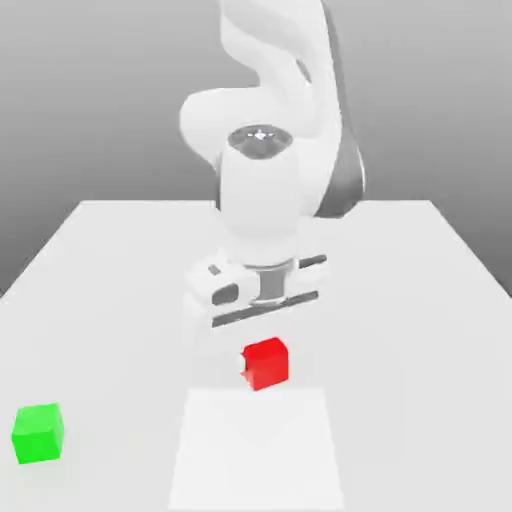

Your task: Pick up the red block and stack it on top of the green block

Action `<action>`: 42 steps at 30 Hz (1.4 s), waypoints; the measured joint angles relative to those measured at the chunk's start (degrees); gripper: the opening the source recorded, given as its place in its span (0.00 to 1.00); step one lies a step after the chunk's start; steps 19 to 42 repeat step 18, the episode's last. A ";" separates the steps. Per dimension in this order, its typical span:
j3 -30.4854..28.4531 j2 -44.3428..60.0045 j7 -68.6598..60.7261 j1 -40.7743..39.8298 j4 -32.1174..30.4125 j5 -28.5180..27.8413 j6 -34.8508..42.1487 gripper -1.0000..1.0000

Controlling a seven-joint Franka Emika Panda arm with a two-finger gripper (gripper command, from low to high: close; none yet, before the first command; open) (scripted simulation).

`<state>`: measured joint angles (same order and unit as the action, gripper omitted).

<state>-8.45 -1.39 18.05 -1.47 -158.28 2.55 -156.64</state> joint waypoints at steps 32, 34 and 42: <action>-6.07 18.16 -7.51 -18.02 18.68 7.64 1.16 1.00; -6.07 18.16 -7.51 -18.02 18.68 7.64 1.16 1.00; -6.07 18.16 -7.51 -18.02 18.68 7.64 1.16 1.00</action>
